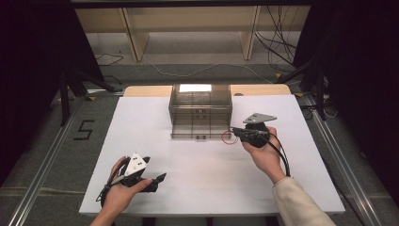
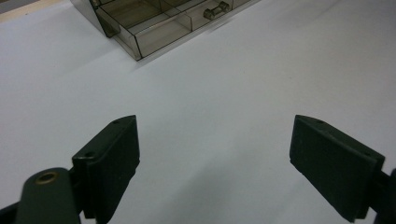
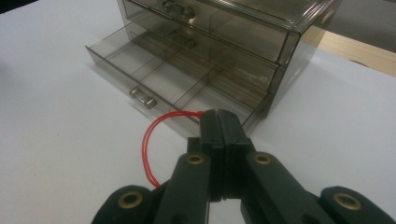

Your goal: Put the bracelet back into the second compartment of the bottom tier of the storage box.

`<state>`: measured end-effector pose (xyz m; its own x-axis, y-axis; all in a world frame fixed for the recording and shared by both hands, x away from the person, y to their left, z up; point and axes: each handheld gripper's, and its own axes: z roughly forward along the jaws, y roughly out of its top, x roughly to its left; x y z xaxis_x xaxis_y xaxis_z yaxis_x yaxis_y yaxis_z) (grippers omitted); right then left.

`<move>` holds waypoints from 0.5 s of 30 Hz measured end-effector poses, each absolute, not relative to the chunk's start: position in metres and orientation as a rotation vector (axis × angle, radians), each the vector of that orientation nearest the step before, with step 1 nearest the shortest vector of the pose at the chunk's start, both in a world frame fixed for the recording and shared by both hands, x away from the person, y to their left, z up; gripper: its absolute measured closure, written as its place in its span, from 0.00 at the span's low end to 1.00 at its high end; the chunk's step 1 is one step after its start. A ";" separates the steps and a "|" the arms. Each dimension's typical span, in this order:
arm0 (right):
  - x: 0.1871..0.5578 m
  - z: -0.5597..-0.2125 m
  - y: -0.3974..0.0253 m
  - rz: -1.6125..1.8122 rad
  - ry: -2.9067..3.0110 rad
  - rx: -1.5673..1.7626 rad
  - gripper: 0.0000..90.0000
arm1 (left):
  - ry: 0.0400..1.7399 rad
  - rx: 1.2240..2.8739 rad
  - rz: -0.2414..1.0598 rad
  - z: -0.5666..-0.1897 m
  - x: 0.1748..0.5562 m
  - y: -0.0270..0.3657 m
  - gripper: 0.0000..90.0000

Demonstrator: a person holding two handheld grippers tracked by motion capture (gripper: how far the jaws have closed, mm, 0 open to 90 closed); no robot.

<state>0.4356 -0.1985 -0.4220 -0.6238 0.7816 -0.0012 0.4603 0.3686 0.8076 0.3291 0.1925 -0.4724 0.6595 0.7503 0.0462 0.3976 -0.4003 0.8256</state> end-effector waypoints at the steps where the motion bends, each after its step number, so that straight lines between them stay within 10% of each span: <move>1: 0.436 -0.422 -0.198 1.139 2.251 1.078 1.00 | 0.890 2.031 0.529 -0.472 0.329 0.193 0.18; 15: 0.444 -0.421 -0.185 1.138 2.260 1.053 1.00 | 0.889 2.032 0.529 -0.473 0.330 0.193 0.18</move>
<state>0.4437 -0.1846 -0.4211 -0.6372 0.7705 -0.0158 0.4462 0.3856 0.8076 0.3297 0.1928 -0.4725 0.6603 0.7496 0.0457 0.3976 -0.4005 0.8255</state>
